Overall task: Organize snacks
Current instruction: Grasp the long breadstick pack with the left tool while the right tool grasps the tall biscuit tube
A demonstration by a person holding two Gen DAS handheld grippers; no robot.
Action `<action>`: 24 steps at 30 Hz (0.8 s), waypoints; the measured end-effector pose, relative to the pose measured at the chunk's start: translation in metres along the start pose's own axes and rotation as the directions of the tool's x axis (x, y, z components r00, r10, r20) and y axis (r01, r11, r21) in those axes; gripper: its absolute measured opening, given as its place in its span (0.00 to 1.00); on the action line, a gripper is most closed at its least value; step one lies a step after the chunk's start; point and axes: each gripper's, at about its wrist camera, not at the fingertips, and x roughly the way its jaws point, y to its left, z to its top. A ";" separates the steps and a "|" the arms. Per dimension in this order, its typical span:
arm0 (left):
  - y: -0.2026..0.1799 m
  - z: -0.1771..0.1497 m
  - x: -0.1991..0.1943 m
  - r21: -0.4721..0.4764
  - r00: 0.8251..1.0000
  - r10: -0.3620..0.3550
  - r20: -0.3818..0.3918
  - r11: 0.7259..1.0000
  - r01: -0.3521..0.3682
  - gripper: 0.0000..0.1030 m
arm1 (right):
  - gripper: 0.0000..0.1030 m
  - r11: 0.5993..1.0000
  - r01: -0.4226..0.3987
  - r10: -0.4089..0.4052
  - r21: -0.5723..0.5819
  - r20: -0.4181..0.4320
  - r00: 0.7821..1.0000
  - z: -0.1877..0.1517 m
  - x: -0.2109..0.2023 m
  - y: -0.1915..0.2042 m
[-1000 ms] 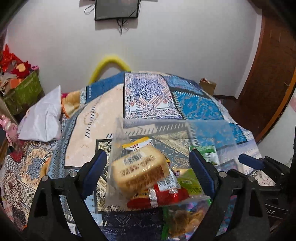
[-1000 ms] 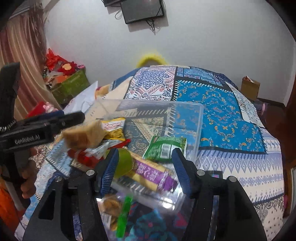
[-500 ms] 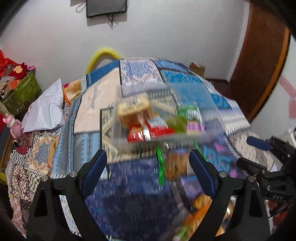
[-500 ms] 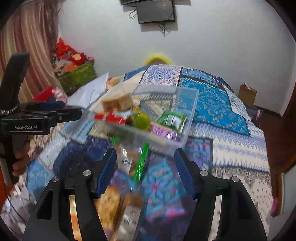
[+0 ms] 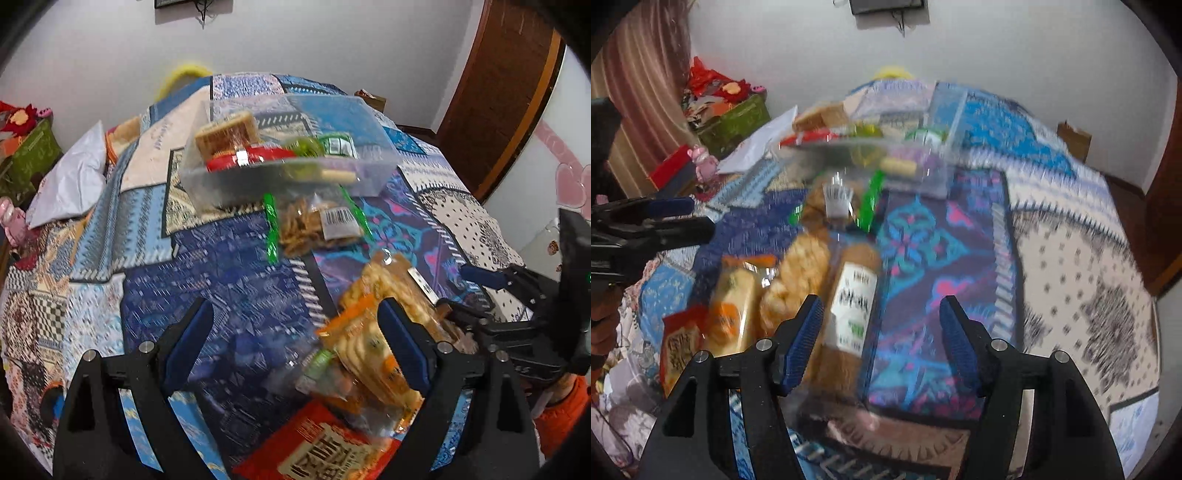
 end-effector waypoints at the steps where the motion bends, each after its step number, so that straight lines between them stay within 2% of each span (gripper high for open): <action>1: -0.001 -0.003 0.001 -0.004 1.000 -0.007 -0.007 1.000 0.007 0.89 | 0.60 1.000 -0.007 0.007 0.002 -0.003 1.000 -0.001 0.002 0.000; 6: -0.009 -0.011 0.004 0.003 0.999 -0.026 -0.027 1.000 0.026 0.89 | 0.60 0.998 -0.060 0.060 0.007 -0.022 0.998 -0.004 0.011 0.008; 10: -0.014 -0.015 0.003 0.005 0.999 -0.046 -0.029 0.999 0.046 0.89 | 0.59 0.998 -0.061 0.060 -0.027 -0.042 0.997 -0.005 0.022 0.019; 12: -0.017 -0.018 0.005 0.003 0.997 -0.060 -0.040 0.998 0.061 0.89 | 0.52 0.996 -0.083 0.081 -0.023 -0.054 0.995 -0.005 0.028 0.021; 14: -0.021 -0.022 0.009 -0.001 0.996 -0.068 -0.055 0.998 0.068 0.89 | 0.38 0.995 -0.104 0.103 -0.010 -0.053 0.993 -0.006 0.029 0.021; 15: -0.022 -0.023 0.012 -0.002 0.995 -0.074 -0.063 0.997 0.074 0.89 | 0.34 0.994 -0.107 0.106 -0.008 -0.049 0.993 -0.006 0.029 0.020; 23: -0.037 -0.038 0.032 -0.005 0.989 -0.094 -0.118 0.996 0.094 0.88 | 0.32 0.998 -0.063 0.063 0.014 -0.004 0.998 -0.014 0.015 0.007; 24: -0.037 -0.039 0.033 -0.008 0.988 -0.099 -0.115 0.995 0.099 0.85 | 0.32 0.998 -0.065 0.065 0.022 -0.001 0.998 -0.015 0.012 0.004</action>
